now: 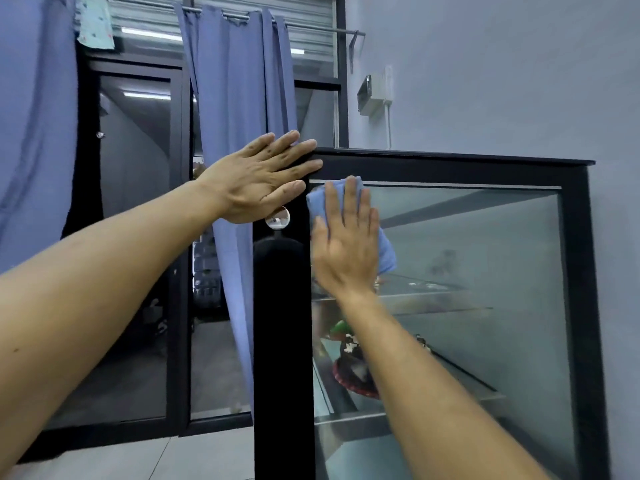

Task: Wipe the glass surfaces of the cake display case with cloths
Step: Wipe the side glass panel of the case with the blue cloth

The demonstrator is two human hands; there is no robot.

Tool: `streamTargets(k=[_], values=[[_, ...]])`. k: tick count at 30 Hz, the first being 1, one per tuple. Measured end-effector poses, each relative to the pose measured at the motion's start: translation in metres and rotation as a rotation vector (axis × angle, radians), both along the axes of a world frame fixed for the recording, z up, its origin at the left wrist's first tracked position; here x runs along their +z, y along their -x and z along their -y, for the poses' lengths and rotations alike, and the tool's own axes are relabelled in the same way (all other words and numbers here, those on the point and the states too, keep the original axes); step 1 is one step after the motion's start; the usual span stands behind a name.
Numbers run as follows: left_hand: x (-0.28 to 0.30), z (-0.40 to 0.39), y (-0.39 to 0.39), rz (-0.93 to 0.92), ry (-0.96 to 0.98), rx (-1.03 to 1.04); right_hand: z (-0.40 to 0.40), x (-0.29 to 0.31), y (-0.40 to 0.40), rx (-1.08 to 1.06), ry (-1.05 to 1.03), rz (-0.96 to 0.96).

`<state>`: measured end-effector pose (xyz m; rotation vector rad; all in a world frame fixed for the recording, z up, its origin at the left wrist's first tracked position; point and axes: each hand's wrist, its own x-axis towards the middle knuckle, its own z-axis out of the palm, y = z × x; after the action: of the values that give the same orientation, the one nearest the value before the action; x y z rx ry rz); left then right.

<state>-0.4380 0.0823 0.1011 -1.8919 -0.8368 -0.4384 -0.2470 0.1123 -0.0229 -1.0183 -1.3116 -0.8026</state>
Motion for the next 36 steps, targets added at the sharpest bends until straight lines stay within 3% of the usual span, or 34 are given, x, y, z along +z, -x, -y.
streamTargets(k=[1,3,8,9,12,13,17,18,21,22,25,27,29,32,33,34,36], values=[[0.0,0.001,0.0,0.019,0.03,-0.015,0.002,-0.002,0.019,0.016,0.006,-0.085],[0.004,0.003,-0.001,0.028,0.073,-0.035,0.007,-0.019,0.051,0.056,0.027,-0.015],[0.008,0.007,0.001,-0.01,0.078,-0.021,0.006,-0.037,0.016,0.004,-0.066,0.694],[0.006,0.006,0.001,-0.014,0.067,-0.016,0.002,-0.03,0.003,-0.019,-0.085,0.724],[0.005,0.003,0.001,0.001,0.062,-0.025,0.004,-0.018,0.005,-0.023,-0.018,0.317],[0.006,0.003,0.001,0.004,0.071,-0.031,0.006,-0.019,0.015,-0.026,-0.005,0.297],[0.01,0.008,0.001,-0.014,0.087,-0.035,0.004,-0.016,0.006,-0.072,-0.091,0.863],[0.01,0.008,0.002,-0.015,0.091,-0.035,0.005,-0.007,0.0,-0.069,-0.1,0.866],[0.008,0.007,0.001,-0.004,0.078,-0.034,0.01,-0.006,0.012,-0.029,-0.006,0.577],[0.007,0.007,0.001,-0.001,0.078,-0.035,0.01,-0.016,0.017,-0.029,-0.001,0.619],[0.003,0.007,-0.002,0.009,0.05,-0.017,0.01,-0.047,0.005,-0.021,-0.073,1.13],[-0.001,0.008,-0.002,0.003,0.001,-0.006,0.009,-0.039,-0.015,-0.014,-0.091,1.359],[-0.008,0.008,-0.004,0.013,-0.037,-0.015,0.003,-0.016,-0.031,-0.092,-0.128,1.261],[-0.015,0.005,-0.009,0.088,0.006,-0.062,0.0,0.002,-0.04,-0.135,-0.077,0.484],[-0.016,0.004,-0.009,0.109,0.014,-0.074,0.003,-0.007,-0.033,-0.105,-0.065,0.338],[-0.018,0.003,-0.01,0.127,0.005,-0.084,0.004,-0.026,-0.023,-0.074,-0.054,0.353],[-0.027,0.001,-0.017,0.189,-0.024,-0.097,0.009,-0.079,-0.011,-0.043,-0.042,0.791]])
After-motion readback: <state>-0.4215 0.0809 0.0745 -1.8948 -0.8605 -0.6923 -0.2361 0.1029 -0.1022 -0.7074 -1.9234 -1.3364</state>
